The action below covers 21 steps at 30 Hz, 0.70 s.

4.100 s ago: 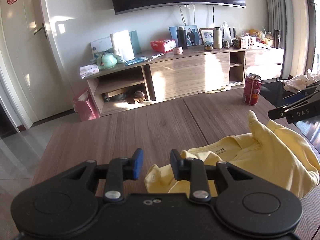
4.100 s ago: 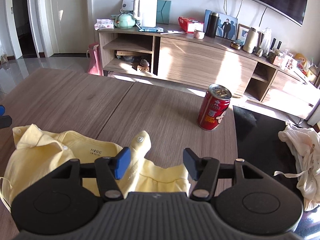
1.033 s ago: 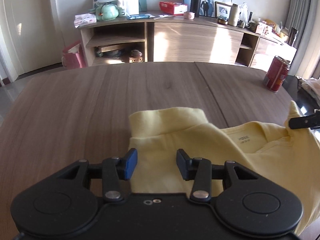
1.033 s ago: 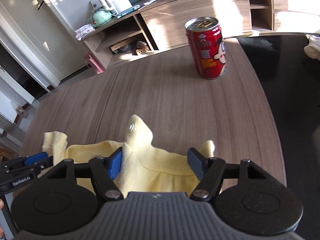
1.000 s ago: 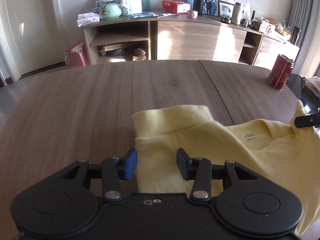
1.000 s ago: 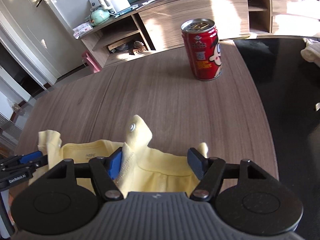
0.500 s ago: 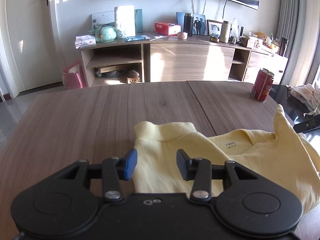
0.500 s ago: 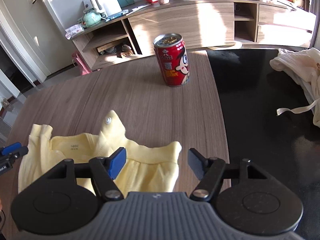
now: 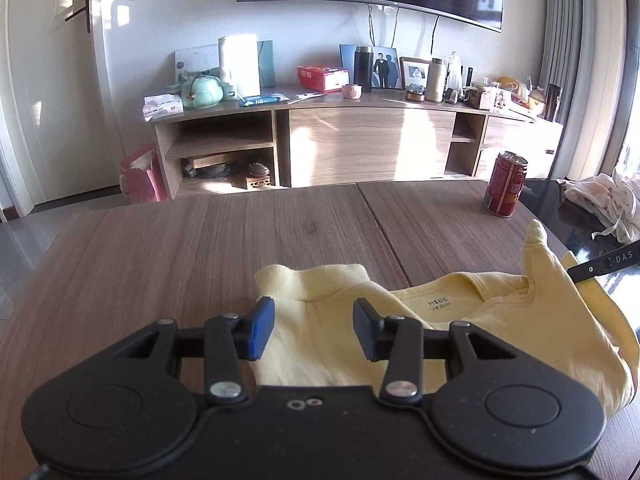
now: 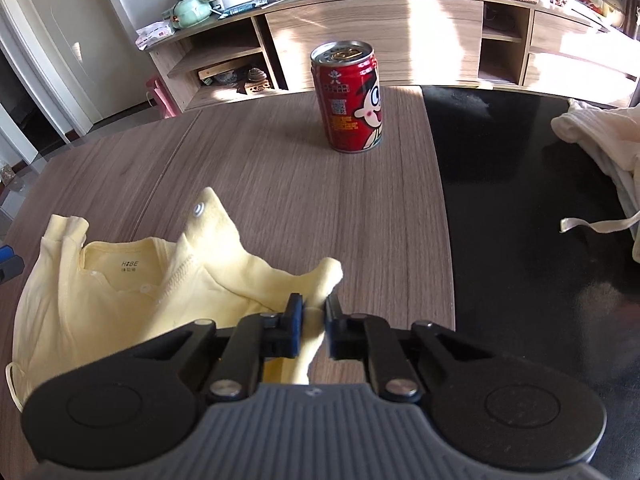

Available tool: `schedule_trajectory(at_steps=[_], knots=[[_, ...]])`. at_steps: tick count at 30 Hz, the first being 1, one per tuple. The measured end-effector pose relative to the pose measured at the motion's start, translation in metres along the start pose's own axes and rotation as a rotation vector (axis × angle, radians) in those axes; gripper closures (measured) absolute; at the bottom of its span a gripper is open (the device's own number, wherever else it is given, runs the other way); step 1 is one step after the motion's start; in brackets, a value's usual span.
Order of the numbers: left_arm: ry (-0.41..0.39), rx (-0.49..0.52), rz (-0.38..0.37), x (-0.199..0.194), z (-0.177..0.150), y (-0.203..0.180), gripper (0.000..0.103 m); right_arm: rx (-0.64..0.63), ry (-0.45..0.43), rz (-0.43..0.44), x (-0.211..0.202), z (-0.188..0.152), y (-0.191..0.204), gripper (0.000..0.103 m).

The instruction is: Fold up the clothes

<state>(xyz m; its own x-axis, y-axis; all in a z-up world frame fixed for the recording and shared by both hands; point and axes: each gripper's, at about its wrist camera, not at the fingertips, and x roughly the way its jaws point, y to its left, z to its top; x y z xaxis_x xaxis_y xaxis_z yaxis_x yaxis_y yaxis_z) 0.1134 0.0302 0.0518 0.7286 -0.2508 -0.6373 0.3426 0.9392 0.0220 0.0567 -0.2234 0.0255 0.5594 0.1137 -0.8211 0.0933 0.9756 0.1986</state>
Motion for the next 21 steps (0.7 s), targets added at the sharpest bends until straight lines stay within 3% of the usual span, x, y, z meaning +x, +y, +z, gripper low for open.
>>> schedule_trajectory(at_steps=[6,10,17,21], knots=[[0.014,-0.011,0.017,0.0,-0.007,0.009,0.06,0.021,-0.047,-0.056,-0.011,-0.004,-0.014,0.09],[0.034,-0.026,0.027,0.004,-0.012,0.015,0.06,0.008,-0.016,-0.088,-0.004,-0.011,-0.017,0.09],[0.037,-0.046,0.04,0.003,-0.008,0.026,0.06,0.079,-0.029,-0.056,-0.003,-0.005,-0.023,0.086],[0.048,-0.066,0.039,0.005,-0.003,0.034,0.06,0.08,-0.064,-0.063,-0.014,-0.001,-0.02,0.076]])
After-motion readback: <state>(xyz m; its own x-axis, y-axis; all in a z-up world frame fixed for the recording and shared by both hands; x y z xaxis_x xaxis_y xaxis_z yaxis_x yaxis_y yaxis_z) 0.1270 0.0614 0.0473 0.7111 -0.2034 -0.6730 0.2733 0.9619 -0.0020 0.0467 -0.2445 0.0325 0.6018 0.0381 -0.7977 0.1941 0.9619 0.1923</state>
